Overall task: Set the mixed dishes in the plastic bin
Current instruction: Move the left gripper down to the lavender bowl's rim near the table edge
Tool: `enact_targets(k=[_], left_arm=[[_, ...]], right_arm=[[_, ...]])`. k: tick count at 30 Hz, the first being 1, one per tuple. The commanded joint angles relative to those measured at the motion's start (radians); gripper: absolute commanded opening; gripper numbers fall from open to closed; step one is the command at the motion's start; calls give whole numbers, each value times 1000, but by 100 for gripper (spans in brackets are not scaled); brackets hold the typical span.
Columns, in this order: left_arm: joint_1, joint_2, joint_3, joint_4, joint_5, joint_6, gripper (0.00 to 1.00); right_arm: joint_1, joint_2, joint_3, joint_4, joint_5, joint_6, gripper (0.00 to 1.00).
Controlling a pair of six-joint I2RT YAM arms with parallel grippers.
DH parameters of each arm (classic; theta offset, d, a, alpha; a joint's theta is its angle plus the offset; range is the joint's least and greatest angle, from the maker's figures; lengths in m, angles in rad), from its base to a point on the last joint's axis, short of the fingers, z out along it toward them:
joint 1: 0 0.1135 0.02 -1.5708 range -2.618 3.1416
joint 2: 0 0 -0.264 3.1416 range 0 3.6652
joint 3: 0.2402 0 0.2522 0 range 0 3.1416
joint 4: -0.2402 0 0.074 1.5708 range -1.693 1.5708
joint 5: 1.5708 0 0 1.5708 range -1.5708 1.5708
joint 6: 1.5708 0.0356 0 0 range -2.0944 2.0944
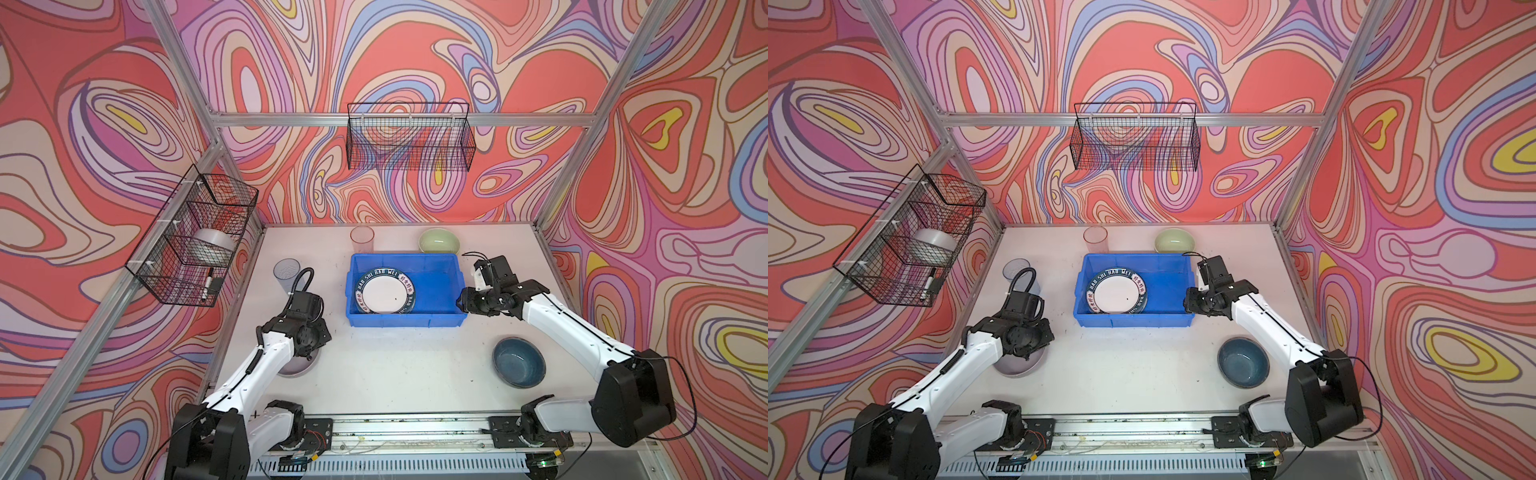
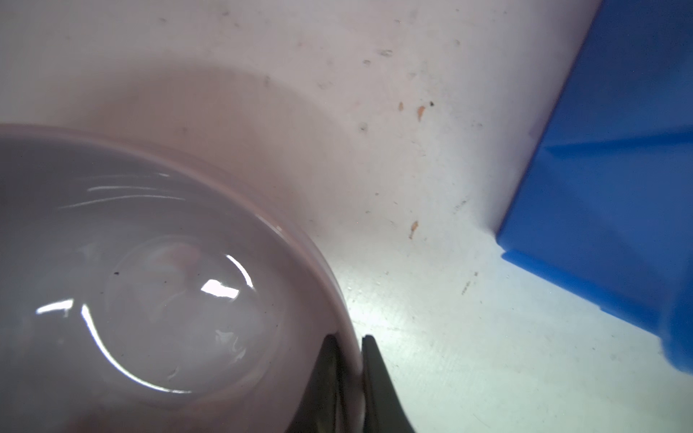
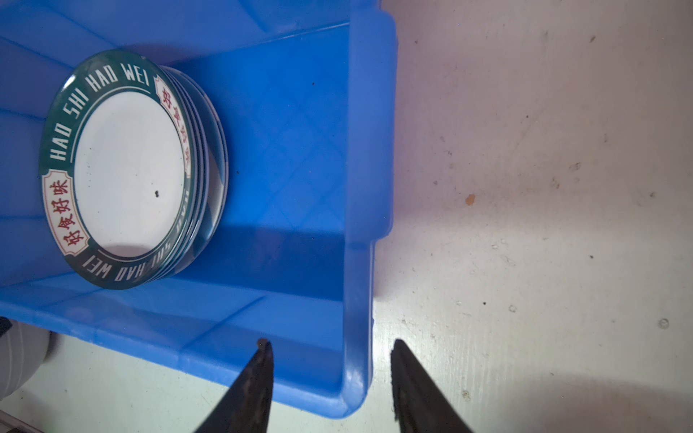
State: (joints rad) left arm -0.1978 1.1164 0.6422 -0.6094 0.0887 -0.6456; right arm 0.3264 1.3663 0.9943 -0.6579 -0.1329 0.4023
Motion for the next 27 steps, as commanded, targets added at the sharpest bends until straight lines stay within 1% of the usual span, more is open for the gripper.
enact_targets(k=[1, 6, 10, 14, 17, 19, 21, 22, 24, 27], left_arm=[[-33, 27, -14, 62, 196, -5, 15], [-64, 66, 12, 69, 208, -2, 18], [-65, 71, 26, 30, 170, -3, 26], [-65, 29, 61, -39, 124, 1, 34], [-64, -32, 111, -125, 24, -3, 42], [-58, -67, 156, -199, -84, -5, 49], [-24, -76, 195, -265, -145, 0, 52], [7, -74, 209, -283, -150, 9, 53], [63, -60, 223, -298, -163, 25, 53], [140, -11, 240, -310, -224, 46, 54]], right_arm=[[-6, 7, -5, 14, -12, 7, 52], [-6, 5, -2, 9, -9, 7, 52], [-6, -1, -3, 5, -6, 7, 52], [-6, -5, -2, 4, -5, 0, 52], [-6, -6, 2, 5, -7, -2, 52], [-6, -8, 1, 10, -18, -2, 52], [-7, -9, -3, 18, -29, -1, 52], [-6, -10, -5, 23, -35, 0, 52], [-6, -11, -7, 31, -45, -3, 52], [-6, -11, -8, 36, -56, -9, 52]])
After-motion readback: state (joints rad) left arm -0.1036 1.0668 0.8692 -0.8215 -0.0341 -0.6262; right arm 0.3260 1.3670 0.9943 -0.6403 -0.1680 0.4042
